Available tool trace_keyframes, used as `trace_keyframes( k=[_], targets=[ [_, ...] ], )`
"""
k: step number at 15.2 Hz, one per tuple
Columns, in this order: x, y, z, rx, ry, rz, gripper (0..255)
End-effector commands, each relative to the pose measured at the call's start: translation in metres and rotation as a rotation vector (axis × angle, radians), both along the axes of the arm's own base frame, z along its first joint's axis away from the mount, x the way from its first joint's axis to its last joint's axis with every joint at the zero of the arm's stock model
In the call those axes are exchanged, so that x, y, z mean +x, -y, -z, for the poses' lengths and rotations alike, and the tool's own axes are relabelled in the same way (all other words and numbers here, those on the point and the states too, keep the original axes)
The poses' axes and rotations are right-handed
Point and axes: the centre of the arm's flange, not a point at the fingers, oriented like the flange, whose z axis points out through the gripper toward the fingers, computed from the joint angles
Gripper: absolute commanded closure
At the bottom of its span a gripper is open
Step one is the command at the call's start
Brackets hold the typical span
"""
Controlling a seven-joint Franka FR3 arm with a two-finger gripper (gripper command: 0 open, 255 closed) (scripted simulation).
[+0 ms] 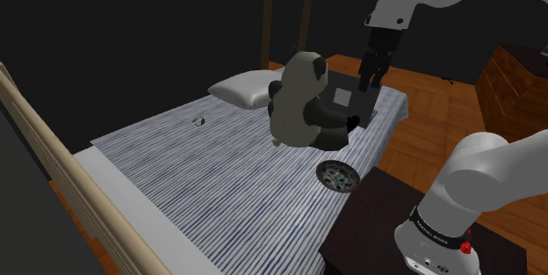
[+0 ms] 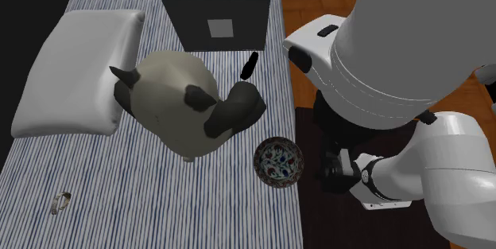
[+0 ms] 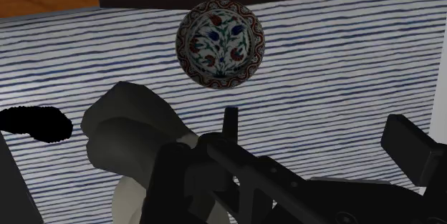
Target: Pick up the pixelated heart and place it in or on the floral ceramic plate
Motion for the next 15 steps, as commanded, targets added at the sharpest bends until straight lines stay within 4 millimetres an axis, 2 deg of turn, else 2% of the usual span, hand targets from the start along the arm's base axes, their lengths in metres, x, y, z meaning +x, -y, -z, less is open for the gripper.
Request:
trace_keyframes(
  k=[1, 8, 15],
  targets=[
    [0.0, 0.0, 0.0, 0.0, 0.0, 0.0, 0],
    [-0.005, 0.062, 0.058, -0.041, 0.005, -0.215, 0],
    [0.005, 0.126, 0.113, -0.083, 0.01, -0.431, 0]
  ],
)
